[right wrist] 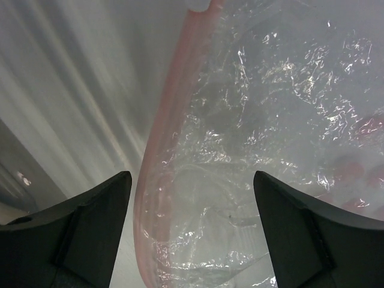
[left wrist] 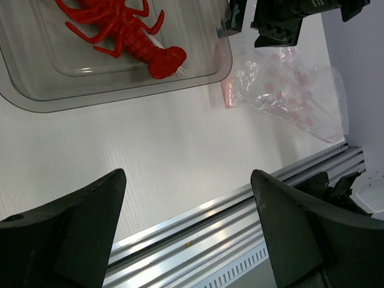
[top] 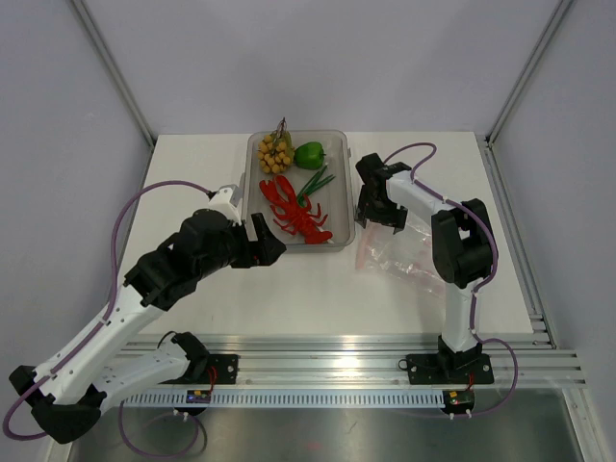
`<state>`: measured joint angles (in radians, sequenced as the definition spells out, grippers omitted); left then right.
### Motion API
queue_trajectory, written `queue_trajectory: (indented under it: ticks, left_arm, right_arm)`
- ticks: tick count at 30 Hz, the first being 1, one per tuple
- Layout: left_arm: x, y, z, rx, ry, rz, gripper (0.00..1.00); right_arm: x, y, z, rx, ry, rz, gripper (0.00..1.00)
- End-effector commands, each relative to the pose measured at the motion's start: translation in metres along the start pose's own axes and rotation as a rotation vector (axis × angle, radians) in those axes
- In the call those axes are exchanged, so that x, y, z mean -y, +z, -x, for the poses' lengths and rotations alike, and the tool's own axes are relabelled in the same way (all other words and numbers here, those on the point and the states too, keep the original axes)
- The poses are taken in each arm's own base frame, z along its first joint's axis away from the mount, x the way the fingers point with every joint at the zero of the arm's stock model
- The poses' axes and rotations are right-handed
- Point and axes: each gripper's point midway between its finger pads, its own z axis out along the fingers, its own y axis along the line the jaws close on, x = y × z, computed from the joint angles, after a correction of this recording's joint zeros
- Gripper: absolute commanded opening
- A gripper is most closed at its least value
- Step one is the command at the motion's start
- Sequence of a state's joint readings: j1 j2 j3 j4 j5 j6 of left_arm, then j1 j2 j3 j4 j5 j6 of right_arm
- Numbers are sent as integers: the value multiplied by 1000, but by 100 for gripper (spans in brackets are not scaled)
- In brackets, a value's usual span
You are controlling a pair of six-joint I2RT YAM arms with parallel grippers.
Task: Place the food in the zip-top bag and seal the zipper
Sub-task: Pick up the zipper food storage bag at the center of the board.
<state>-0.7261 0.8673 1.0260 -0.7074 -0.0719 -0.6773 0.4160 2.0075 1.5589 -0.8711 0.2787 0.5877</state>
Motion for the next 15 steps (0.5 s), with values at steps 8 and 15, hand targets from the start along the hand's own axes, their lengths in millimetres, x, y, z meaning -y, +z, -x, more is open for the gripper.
queue_trajectory:
  ticks: [8, 15]
  left_arm:
    - [4, -7, 12, 44, 29, -18, 89]
    - [8, -1, 11, 29, 34, -34, 89]
  right_arm:
    - [18, -1, 4, 27, 32, -63, 54]
    - [26, -25, 9, 74, 36, -40, 1]
